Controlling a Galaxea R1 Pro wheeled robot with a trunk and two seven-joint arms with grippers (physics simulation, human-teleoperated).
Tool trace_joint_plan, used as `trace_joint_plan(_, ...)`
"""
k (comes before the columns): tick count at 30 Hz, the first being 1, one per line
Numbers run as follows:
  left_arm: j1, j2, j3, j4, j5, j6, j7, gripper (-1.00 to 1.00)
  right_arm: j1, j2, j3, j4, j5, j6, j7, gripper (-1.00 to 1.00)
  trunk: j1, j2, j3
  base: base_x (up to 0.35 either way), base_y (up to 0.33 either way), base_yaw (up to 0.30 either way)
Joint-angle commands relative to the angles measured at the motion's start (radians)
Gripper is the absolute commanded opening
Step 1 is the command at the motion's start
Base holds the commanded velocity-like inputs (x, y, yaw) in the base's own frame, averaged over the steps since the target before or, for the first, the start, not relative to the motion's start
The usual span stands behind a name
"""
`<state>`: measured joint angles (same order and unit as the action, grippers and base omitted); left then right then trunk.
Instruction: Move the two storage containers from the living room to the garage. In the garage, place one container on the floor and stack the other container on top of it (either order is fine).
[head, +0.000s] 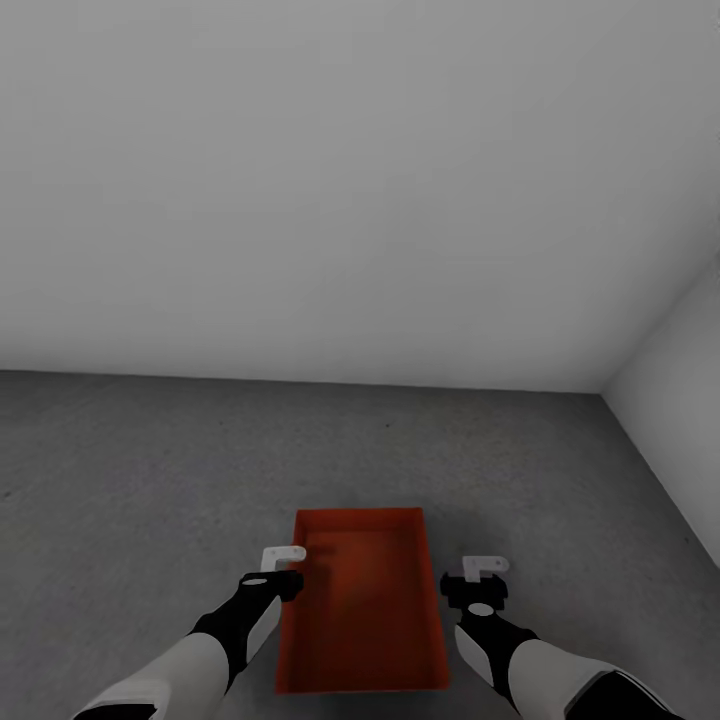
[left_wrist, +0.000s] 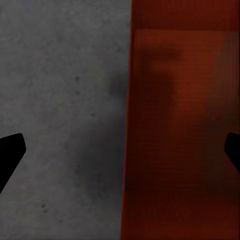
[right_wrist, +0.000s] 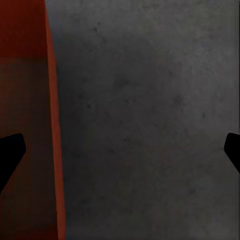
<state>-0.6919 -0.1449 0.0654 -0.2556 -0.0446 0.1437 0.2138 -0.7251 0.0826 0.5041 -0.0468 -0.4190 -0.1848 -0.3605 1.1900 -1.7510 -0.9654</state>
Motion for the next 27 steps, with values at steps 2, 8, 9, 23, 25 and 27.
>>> trace_joint_plan(2, 0.0, -0.001, 0.007, -0.002, -0.005, 0.006, 0.001, 1.0, -0.001, 0.0, 0.008, 0.001, -0.011, -0.004, -0.003, 1.0, -0.008, 0.014, 0.009, 0.0, 0.0, 0.0)
trace_joint_plan(8, 0.0, -0.001, 0.007, -0.002, -0.005, 0.005, 0.001, 1.0, -0.001, 0.0, 0.008, 0.001, -0.011, -0.004, -0.002, 1.0, -0.031, 0.056, 0.037, 0.0, 0.0, 0.0)
trace_joint_plan(9, 0.0, -0.001, 0.007, -0.002, -0.005, 0.005, 0.001, 1.0, -0.001, 0.0, 0.008, 0.001, -0.011, -0.004, -0.002, 1.0, -0.035, 0.063, 0.042, 0.0, 0.0, 0.0)
trace_joint_plan(23, 0.0, -0.001, 0.007, -0.002, -0.005, 0.005, 0.001, 1.0, -0.001, -0.002, 0.009, 0.001, -0.011, -0.002, 0.006, 1.0, -0.088, 0.161, 0.108, 0.0, 0.0, 0.0)
trace_joint_plan(25, 0.0, -0.001, 0.007, -0.002, -0.005, 0.005, 0.001, 1.0, -0.001, -0.002, 0.009, 0.001, -0.011, -0.001, 0.008, 1.0, -0.096, 0.175, 0.117, 0.0, 0.0, 0.0)
trace_joint_plan(27, 0.0, -0.001, 0.007, -0.002, -0.005, 0.005, 0.001, 1.0, -0.001, -0.003, 0.009, 0.001, -0.011, 0.0, 0.008, 1.0, -0.104, 0.189, 0.126, 0.0, 0.0, 0.0)
